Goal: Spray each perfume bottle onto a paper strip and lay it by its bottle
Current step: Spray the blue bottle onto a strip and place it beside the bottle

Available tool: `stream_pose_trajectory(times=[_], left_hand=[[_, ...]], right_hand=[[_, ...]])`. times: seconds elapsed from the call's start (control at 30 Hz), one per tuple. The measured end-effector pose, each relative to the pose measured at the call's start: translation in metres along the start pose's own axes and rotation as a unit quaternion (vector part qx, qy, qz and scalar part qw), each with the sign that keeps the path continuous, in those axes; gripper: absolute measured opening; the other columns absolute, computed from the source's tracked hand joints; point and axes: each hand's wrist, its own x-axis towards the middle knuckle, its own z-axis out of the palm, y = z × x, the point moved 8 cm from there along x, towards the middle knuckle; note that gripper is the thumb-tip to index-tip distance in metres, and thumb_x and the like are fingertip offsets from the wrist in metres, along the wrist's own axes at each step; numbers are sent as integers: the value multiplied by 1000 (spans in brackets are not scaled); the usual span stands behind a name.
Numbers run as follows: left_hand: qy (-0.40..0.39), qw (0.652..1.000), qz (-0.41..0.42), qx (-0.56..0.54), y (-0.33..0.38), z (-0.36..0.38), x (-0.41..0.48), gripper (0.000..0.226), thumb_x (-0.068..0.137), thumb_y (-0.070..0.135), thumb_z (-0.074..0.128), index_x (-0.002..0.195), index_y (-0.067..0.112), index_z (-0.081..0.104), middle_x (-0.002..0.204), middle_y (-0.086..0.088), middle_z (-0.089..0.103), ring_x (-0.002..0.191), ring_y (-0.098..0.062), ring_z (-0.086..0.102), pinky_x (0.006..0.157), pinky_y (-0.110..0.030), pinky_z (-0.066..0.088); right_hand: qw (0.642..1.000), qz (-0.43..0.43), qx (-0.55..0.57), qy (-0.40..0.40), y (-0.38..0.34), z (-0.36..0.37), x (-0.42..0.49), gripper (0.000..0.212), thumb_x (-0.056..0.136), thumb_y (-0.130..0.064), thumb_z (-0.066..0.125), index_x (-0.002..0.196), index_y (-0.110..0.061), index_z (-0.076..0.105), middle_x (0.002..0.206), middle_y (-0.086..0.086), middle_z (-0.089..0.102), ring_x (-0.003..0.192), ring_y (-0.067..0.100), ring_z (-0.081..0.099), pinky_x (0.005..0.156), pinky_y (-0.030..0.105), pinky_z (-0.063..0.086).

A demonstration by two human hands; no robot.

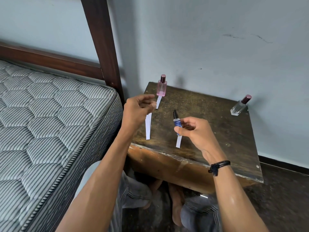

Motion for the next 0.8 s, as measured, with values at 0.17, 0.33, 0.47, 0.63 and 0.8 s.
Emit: stream_pose_trajectory(times=[0.17, 0.33, 0.47, 0.63, 0.8], left_hand=[[-25, 997, 5, 76, -5, 9, -1, 25, 83, 6, 78, 108, 11, 75, 89, -2, 76, 87, -18, 74, 86, -32, 60], [-75, 973, 22, 216, -16, 33, -6, 18, 85, 13, 78, 100, 21, 77, 91, 8, 76, 84, -6, 71, 86, -29, 58], [-104, 950, 18, 295, -30, 55, -14, 19, 83, 14, 76, 97, 28, 78, 96, 9, 76, 93, -7, 68, 85, -19, 48], [-126, 932, 13, 339, -40, 65, -16, 20, 86, 14, 72, 99, 28, 77, 101, 5, 75, 99, -13, 67, 83, -20, 42], [-135, 930, 19, 341, -41, 66, -15, 22, 85, 13, 71, 100, 30, 76, 100, 6, 75, 99, -13, 66, 82, -18, 39]], right_hand=[[998, 10, 66, 15, 2, -9, -3, 19, 86, -14, 83, 102, -24, 78, 90, 0, 79, 79, 11, 73, 78, 32, 54], [995, 19, 102, 15, 3, -9, 1, 57, 91, -12, 78, 139, -35, 57, 88, -3, 77, 77, 8, 68, 71, 22, 54], [995, 1, 98, 28, 5, -19, 0, 69, 94, -11, 76, 146, -47, 49, 79, 1, 70, 71, 9, 67, 68, 21, 55], [999, -18, -22, 34, 11, -29, 1, 58, 93, -19, 77, 136, -48, 50, 87, -5, 74, 84, 14, 73, 78, 34, 62], [985, -4, -163, -53, 28, -29, 0, 56, 91, -27, 79, 131, -53, 50, 85, -5, 72, 70, 12, 72, 80, 43, 60]])
